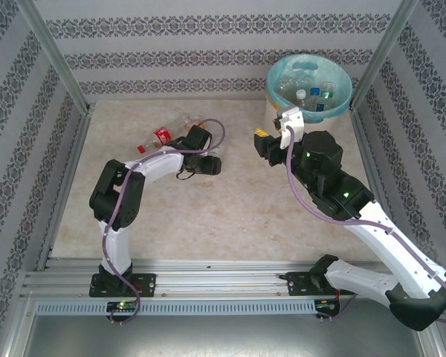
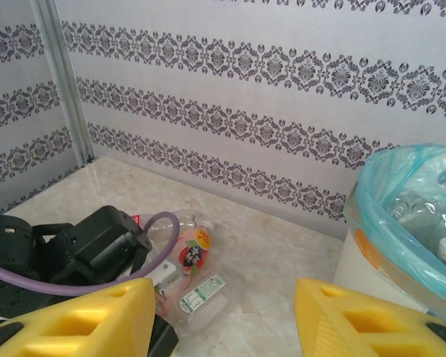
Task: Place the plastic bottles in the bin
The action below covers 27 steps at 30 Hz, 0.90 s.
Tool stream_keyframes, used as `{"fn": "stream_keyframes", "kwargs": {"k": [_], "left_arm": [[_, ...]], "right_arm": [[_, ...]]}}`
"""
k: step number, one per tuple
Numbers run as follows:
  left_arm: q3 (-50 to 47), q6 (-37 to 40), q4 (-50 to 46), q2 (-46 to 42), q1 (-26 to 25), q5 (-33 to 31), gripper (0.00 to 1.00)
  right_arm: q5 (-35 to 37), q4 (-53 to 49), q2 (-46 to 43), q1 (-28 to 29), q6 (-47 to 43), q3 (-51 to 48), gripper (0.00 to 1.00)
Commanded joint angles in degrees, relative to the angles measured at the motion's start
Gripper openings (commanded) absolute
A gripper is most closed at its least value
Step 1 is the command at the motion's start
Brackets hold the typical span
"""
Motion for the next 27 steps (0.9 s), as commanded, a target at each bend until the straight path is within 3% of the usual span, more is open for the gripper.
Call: {"fn": "stream_keyframes", "kwargs": {"k": [1, 11, 15, 27], "left_arm": [[-0.31, 1.61, 0.26, 1.16, -0.02, 0.40, 0.64], [0.93, 3.85, 0.10, 4.59, -0.91, -1.93, 0.60], [1.58, 4.62, 0.10, 5.12, -1.15, -1.17, 0.54], [-5.43, 11.00, 3.50, -3.59, -3.17, 1.57, 0.43]], "right_arm": [[1.28, 1.41, 0.47, 0.70, -0.95, 0.36, 0.53], [1.61, 1.21, 0.14, 0.76, -0.57, -0.38, 0.53], [1.99, 1.09, -0.12, 0.76, -0.88, -0.50, 0.53], [1.13, 1.95, 1.43, 0.68, -1.24, 0.54, 0.54]]}}
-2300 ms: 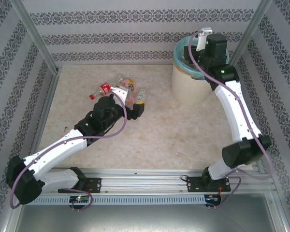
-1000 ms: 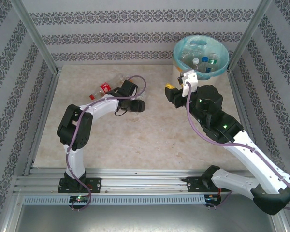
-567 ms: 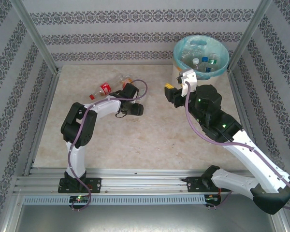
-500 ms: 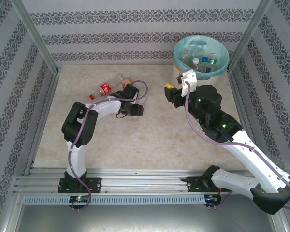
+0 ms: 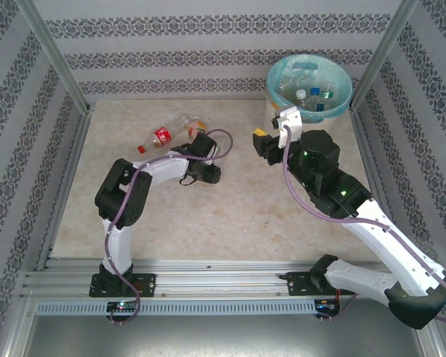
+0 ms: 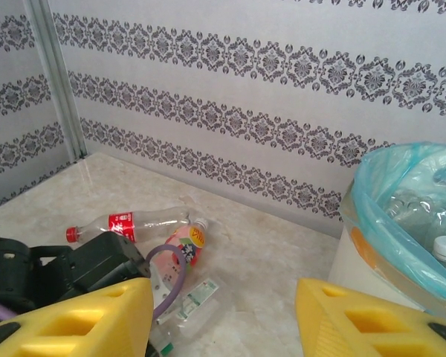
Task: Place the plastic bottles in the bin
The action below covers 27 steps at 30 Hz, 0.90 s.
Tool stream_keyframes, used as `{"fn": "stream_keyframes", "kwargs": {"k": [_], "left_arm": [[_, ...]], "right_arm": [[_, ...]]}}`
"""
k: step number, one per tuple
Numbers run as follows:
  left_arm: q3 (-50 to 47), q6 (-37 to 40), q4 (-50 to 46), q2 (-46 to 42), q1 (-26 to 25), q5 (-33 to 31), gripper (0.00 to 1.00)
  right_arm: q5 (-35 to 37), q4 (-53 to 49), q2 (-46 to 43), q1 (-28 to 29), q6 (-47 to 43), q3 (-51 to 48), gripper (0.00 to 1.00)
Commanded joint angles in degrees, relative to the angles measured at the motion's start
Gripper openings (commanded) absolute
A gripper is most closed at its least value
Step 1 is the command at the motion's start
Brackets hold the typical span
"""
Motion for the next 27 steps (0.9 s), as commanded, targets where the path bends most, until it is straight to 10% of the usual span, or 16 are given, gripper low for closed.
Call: {"fn": "stream_keyframes", "kwargs": {"k": [1, 27], "left_arm": [[-3.05, 3.19, 2.65, -5.25, -0.89, 2.05, 0.42], [-27.85, 7.88, 28.87, -45.18, -3.31, 11.74, 0.36]], "right_arm": [[0.19, 1.67, 0.20, 0.76, -0.38, 0.48, 0.54], [-0.25, 5.84, -3.49, 0.71, 2.47, -1.98, 0.53]]}}
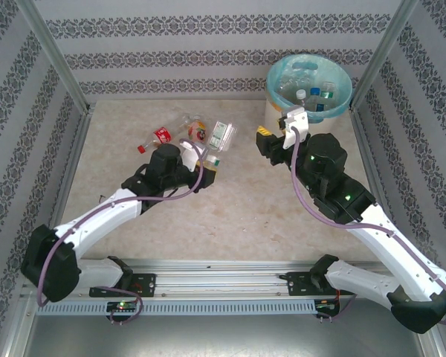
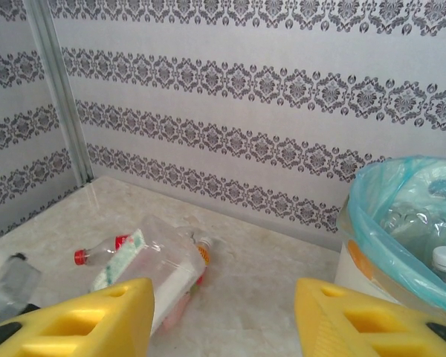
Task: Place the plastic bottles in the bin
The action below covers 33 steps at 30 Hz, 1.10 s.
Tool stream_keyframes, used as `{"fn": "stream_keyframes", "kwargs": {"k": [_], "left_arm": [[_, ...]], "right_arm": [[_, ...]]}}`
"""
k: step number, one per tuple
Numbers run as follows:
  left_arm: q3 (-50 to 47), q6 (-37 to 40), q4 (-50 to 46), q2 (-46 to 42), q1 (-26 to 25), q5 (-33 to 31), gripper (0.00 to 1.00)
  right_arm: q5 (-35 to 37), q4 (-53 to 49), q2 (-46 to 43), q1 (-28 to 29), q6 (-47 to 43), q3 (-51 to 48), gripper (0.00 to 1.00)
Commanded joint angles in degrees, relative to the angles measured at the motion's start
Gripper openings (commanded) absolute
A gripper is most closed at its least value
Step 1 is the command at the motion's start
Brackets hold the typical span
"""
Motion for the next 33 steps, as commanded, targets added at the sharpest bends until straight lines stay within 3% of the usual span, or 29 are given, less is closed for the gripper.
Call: {"fn": "stream_keyframes", "kwargs": {"k": [1, 15, 22, 27, 33], "left_arm": [[-1.90, 1.16, 9.08, -3.55, -0.58, 1.73, 0.36], [-3.91, -0.26, 19.15, -6.64, -0.58, 14.58, 0.34], [-2.99, 0.75, 19.06, -6.70, -0.58, 21.54, 0.34], [-2.63, 0.94, 19.49, -7.48, -0.58, 21.95, 0.33], [-2.99, 2.41, 17.39, -8.76, -0.58, 16.67, 0.32]], "right_arm": [[-1.09, 3.26, -1.03, 0.76, 1.14, -0.51, 0.53], [-17.85, 15.75, -4.32, 0.71, 1.45, -6.53, 0.57], [-28.60, 18.32, -0.42, 0.69, 5.25, -3.79, 0.73], [-29.76, 17.39, 3.72, 0.81, 9.35, -0.52, 0.79], [-26.83, 15.76, 7.93, 0.83, 14.89, 1.01, 0.80]]}}
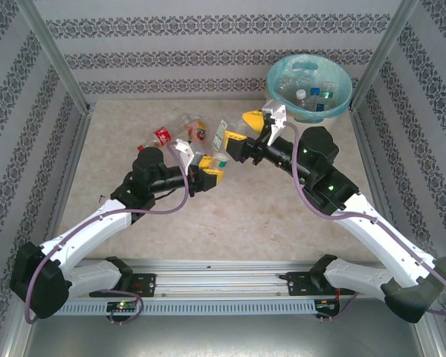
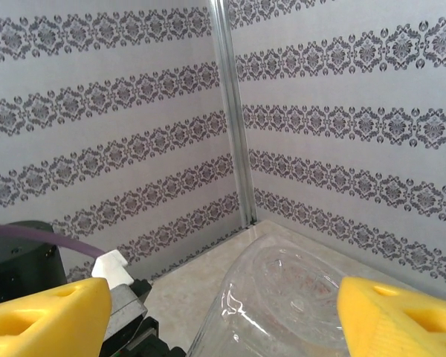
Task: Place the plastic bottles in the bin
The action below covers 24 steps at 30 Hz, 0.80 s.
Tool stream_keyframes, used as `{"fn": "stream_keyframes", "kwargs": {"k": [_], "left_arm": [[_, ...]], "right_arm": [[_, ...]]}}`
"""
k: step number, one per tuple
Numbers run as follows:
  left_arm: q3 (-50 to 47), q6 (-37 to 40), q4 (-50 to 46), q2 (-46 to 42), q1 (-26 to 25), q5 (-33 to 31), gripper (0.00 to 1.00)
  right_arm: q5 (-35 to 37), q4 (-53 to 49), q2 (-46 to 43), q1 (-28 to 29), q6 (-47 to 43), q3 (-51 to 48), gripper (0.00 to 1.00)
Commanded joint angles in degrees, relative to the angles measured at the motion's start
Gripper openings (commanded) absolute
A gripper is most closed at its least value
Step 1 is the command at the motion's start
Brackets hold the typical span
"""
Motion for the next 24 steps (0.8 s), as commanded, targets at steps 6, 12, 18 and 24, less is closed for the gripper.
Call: {"fn": "stream_keyframes", "kwargs": {"k": [6, 12, 18, 24], "left_arm": [[-0.59, 3.64, 2.08, -4.43, -0.65, -5.94, 0.31], [-1.50, 4.27, 1.32, -5.43, -0.64, -9.39, 0.30], [-2.23, 4.54, 2.53, -5.18, -0.65, -10.18, 0.30], [-1.70, 5.46, 1.48, -4.40, -0.82, -10.65, 0.30]], "right_arm": [[4.15, -1.97, 3.80, 0.87, 8.90, 1.59, 0.78], [8.81, -3.21, 2.81, 0.81, 9.04, 1.07, 0.80], [7.65, -3.30, 2.99, 0.92, 9.71, 1.55, 0.83], [5.41, -2.78, 5.23, 1.97, 12.22, 3.15, 0.82]]}}
